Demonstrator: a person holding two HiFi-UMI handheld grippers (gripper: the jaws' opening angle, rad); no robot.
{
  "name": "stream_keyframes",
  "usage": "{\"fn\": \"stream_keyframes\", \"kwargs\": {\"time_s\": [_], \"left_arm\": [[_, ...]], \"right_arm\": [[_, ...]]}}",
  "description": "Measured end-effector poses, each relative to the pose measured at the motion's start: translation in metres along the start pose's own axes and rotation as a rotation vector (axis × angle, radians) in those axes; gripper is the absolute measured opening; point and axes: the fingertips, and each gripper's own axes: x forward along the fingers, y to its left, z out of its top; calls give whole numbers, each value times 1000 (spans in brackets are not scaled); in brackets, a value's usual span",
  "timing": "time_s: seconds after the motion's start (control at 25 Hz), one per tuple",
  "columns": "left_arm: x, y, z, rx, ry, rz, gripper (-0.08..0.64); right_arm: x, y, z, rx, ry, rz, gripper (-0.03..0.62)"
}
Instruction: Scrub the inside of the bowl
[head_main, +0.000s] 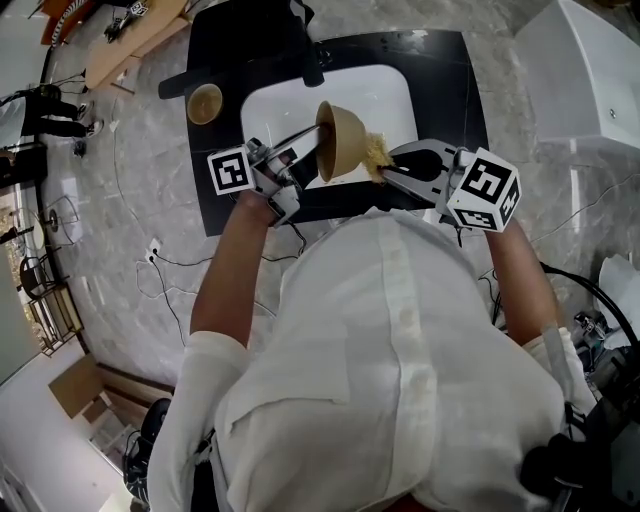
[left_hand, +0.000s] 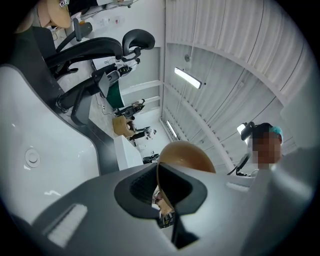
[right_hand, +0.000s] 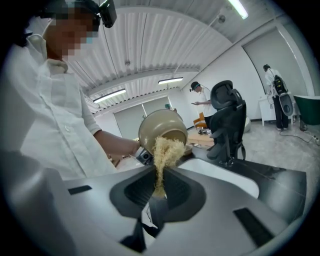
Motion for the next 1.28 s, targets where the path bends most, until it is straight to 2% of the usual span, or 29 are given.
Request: {"fn": "stream_keyframes", "kwargs": {"time_s": [0.16, 0.44, 0.6, 0.76, 0.96, 1.28], "left_arm": [[-4, 4, 0, -7, 7, 15, 15], [5, -2, -9, -25, 25, -25, 15], [10, -10, -13, -30, 33, -64, 15], [15, -17, -9, -18, 21, -74, 15], [12, -13, 1, 1, -21, -47, 15], [2, 0, 8, -15, -59, 6, 15]], "right_arm": [[-5, -3, 5, 6, -29, -4, 37], [-19, -28, 12, 28, -62, -92, 35], [-15, -36, 10, 42, -54, -109, 35], [-5, -29, 3, 62, -28, -85, 35], [7, -14, -8, 91, -4, -31, 35], [1, 1, 4, 53, -7, 10, 35]]}}
